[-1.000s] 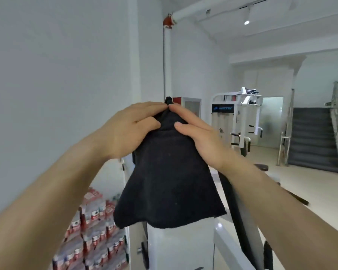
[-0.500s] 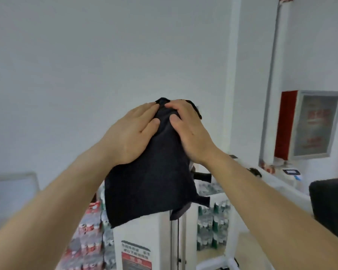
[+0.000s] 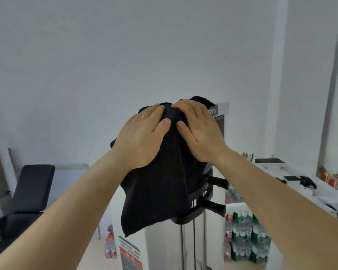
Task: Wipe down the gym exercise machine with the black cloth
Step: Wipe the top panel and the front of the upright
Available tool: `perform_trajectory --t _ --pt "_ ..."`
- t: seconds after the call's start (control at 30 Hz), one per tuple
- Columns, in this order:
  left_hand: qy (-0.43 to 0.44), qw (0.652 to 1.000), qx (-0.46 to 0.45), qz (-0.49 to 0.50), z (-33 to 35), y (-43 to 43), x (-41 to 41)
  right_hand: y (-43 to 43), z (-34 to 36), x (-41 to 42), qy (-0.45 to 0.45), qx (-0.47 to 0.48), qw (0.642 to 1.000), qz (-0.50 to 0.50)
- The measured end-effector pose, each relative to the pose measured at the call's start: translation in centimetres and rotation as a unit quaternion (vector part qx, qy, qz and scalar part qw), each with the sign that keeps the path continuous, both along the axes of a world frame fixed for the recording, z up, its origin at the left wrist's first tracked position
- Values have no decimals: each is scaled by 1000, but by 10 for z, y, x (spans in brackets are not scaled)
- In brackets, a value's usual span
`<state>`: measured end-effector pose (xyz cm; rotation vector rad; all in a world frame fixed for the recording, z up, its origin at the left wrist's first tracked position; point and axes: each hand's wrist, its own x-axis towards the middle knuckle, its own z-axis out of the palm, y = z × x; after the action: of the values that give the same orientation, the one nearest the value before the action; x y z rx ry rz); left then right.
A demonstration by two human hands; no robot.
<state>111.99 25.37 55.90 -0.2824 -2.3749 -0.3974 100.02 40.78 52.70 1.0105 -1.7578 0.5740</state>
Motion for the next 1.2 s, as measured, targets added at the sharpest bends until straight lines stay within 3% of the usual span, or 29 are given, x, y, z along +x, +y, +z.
perform_trajectory --t 0.27,0.43,0.63,0.87,1.03,1.2 --pt "-69 987 -106 101 24 28 -20 4 9 -60 34 -24 996 73" --pt "14 939 -232 253 27 58 -52 18 16 -92 27 -16 997 76" --pt "44 891 -323 317 38 90 -90 34 20 -128 -20 -49 996 78" --pt "70 866 -299 394 20 77 -51 8 17 -97 36 -73 990 113" --pt "106 835 -336 423 19 94 -74 18 19 -122 82 -55 981 165" --pt "117 812 -383 424 25 110 -112 35 21 -168 68 -65 981 170"
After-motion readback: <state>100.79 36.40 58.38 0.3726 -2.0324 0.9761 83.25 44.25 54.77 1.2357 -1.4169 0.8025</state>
